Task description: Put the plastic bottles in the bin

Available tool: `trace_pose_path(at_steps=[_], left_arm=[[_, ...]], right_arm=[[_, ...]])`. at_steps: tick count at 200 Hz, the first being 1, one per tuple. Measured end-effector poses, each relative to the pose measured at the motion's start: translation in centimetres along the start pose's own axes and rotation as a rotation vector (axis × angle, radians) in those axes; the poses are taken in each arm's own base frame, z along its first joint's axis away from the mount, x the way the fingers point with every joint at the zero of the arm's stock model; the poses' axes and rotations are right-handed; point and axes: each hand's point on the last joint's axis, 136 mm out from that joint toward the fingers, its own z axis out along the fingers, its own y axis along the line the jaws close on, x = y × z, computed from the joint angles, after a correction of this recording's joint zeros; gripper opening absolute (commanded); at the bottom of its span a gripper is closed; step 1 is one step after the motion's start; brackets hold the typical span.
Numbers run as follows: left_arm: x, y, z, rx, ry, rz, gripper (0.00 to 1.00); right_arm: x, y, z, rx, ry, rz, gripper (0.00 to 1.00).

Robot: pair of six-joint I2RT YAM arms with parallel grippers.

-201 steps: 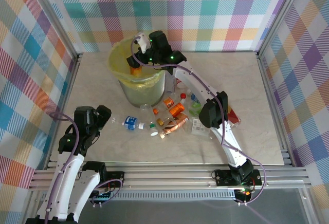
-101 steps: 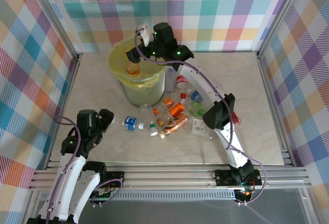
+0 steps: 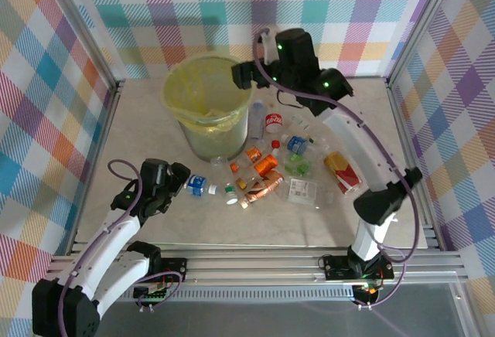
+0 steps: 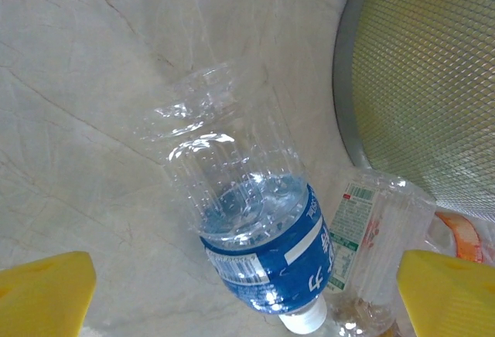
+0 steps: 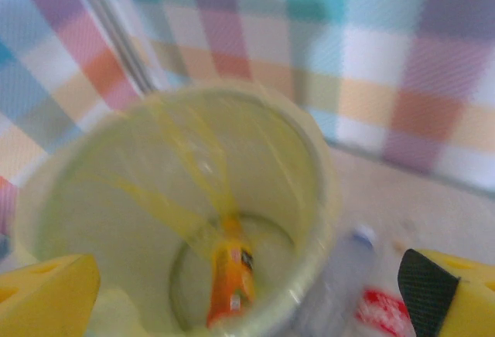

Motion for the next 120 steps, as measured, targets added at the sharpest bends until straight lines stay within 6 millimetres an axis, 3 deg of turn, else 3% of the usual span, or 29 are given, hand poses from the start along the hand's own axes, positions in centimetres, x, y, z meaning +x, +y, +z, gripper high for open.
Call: trace_pose_path(at_steps=[28,49,78,120], left_arm=[[0.5,-0.2,1.4,-0.018,0.014,0.011,1.00],[0.9,-0.3,2.5,-0.032,0.026,0.017,1.00],[1.1,-0.1,3.8,-0.056,0.034,0.020,1.00],[1.4,0.4,5.2,-0.091,0.048,0.021,1.00]], right_arm=[[5.8,-5.6,-0.4,0.143,0.116,0.112,1.00],[10.3,-10.0,-2.0,0.255,0.186,0.211,1.00],[13.7,-14.9,-5.4,0.373,0.191,0.344,1.00],[18.1,-19.1,-9.1,0.487,0.203,0.469,1.00]])
